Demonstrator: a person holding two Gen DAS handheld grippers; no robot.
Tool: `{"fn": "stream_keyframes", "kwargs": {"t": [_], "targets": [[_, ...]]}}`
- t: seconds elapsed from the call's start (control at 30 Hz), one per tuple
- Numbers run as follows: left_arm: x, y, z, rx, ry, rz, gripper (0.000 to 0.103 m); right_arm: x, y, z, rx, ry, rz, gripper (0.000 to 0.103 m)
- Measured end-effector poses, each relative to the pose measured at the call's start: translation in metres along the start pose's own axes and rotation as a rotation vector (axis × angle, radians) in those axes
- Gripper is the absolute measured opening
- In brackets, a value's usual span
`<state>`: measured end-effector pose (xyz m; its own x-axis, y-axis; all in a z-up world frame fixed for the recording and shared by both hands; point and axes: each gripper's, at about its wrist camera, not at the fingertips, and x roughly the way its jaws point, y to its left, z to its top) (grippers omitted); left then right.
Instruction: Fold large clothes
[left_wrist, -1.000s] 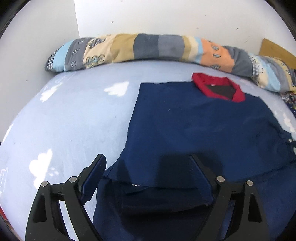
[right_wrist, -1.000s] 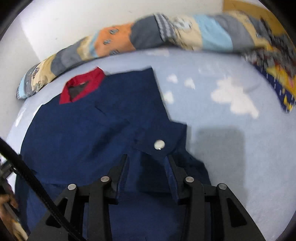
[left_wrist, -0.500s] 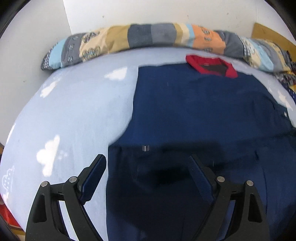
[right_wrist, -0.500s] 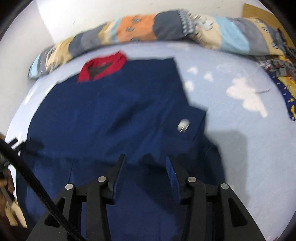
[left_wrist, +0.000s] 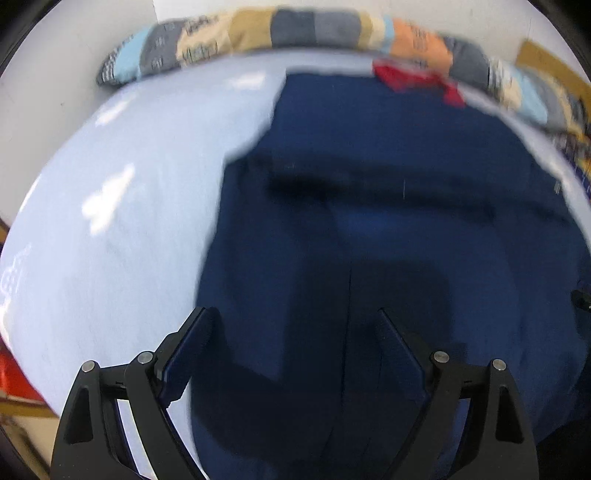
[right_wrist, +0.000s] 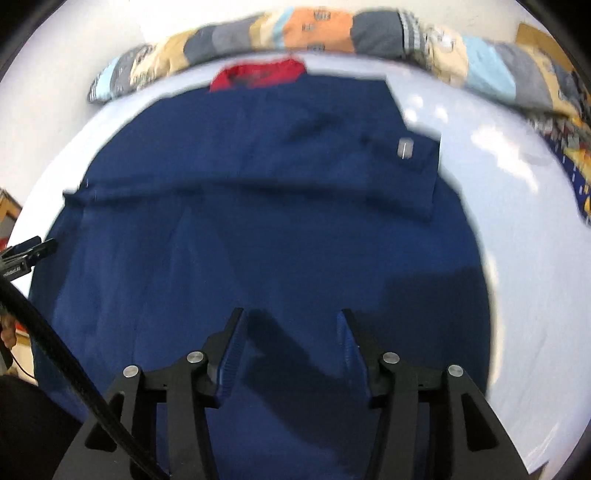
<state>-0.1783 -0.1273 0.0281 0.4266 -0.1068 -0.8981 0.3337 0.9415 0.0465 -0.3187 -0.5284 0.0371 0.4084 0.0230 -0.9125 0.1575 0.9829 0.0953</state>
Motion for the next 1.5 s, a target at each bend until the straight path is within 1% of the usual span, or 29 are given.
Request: {"fn": "stream_keyframes", "kwargs": {"t": [0.07,0.13,0.2,0.27,0.33,0.4,0.47,0.5,0.57,0.6,0.63,0.7,0.77,0.83,0.87,0.97,1.07,1.1,1.13,1.17,1.2,1.23,1.3,1.37,1.43,1.47,1.5], "targets": [[-0.001,-0.003,-0.011,0.006,-0.010,0.019,0.095,0.000,0.003,-0.021,-0.020,-0.016,-0.029,0.058],[-0.008,0.000,-0.022,-0.018,0.009,-0.012,0.095,-0.007,0.004,-0.034,-0.026,-0.013,-0.035,0.062],[-0.017,0.006,-0.034,-0.053,0.022,-0.035,0.095,-0.012,-0.004,-0.043,0.003,-0.005,0.006,0.062],[-0.025,0.011,-0.045,-0.083,0.032,-0.055,0.095,-0.021,-0.014,-0.055,0.066,0.002,0.051,0.062],[-0.034,0.015,-0.055,-0.109,0.029,-0.057,0.095,-0.032,-0.026,-0.068,0.131,0.000,0.085,0.062],[-0.044,0.017,-0.062,-0.125,0.006,-0.038,0.095,-0.042,-0.039,-0.081,0.188,-0.010,0.083,0.062],[-0.059,0.024,-0.071,-0.157,-0.063,-0.052,0.095,-0.060,-0.044,-0.090,0.215,-0.069,0.081,0.062],[-0.068,0.024,-0.074,-0.168,-0.104,-0.033,0.095,-0.067,-0.045,-0.092,0.217,-0.097,0.066,0.062],[-0.079,0.025,-0.079,-0.186,-0.144,0.032,0.095,-0.082,-0.046,-0.097,0.224,-0.143,-0.025,0.066],[-0.081,0.028,-0.083,-0.202,-0.146,0.052,0.095,-0.087,-0.048,-0.103,0.242,-0.156,-0.044,0.068],[-0.081,0.031,-0.085,-0.220,-0.138,0.058,0.095,-0.090,-0.053,-0.110,0.275,-0.156,-0.036,0.068],[-0.077,0.040,-0.088,-0.259,-0.114,0.054,0.095,-0.092,-0.067,-0.125,0.360,-0.143,-0.011,0.068],[-0.071,0.050,-0.089,-0.297,-0.077,0.055,0.095,-0.090,-0.078,-0.137,0.429,-0.128,-0.006,0.068],[-0.067,0.055,-0.090,-0.336,-0.047,0.010,0.095,-0.089,-0.088,-0.147,0.502,-0.110,0.026,0.069],[-0.067,0.061,-0.093,-0.361,-0.040,-0.016,0.095,-0.085,-0.086,-0.148,0.517,-0.099,0.058,0.069],[-0.068,0.069,-0.093,-0.385,-0.040,-0.041,0.095,-0.069,-0.076,-0.156,0.513,-0.024,0.139,0.070],[-0.073,0.075,-0.094,-0.384,-0.051,-0.042,0.095,-0.051,-0.067,-0.161,0.518,0.039,0.162,0.069],[-0.074,0.076,-0.095,-0.385,-0.050,-0.048,0.095,-0.045,-0.065,-0.162,0.518,0.058,0.175,0.057],[-0.074,0.077,-0.096,-0.387,-0.043,-0.057,0.095,-0.040,-0.062,-0.163,0.507,0.082,0.191,0.031],[-0.073,0.078,-0.096,-0.391,-0.037,-0.063,0.095,-0.038,-0.060,-0.163,0.496,0.086,0.182,0.022],[-0.072,0.080,-0.096,-0.392,-0.029,-0.067,0.095,-0.041,-0.058,-0.162,0.481,0.072,0.172,0.020],[-0.072,0.082,-0.098,-0.388,-0.019,-0.060,0.095,-0.045,-0.057,-0.161,0.468,0.052,0.184,0.016],[-0.072,0.083,-0.101,-0.381,0.000,-0.057,0.095,-0.056,-0.055,-0.160,0.453,-0.006,0.209,0.015],[-0.070,0.083,-0.105,-0.358,0.032,-0.083,0.095,-0.067,-0.056,-0.158,0.459,-0.057,0.233,0.014],[-0.065,0.085,-0.110,-0.354,0.062,-0.116,0.095,-0.076,-0.062,-0.155,0.491,-0.127,0.311,0.014],[-0.062,0.087,-0.112,-0.353,0.086,-0.132,0.095,-0.085,-0.064,-0.153,0.500,-0.176,0.354,0.014],[-0.057,0.088,-0.115,-0.356,0.115,-0.171,0.095,-0.092,-0.063,-0.151,0.491,-0.215,0.376,0.014]]}}
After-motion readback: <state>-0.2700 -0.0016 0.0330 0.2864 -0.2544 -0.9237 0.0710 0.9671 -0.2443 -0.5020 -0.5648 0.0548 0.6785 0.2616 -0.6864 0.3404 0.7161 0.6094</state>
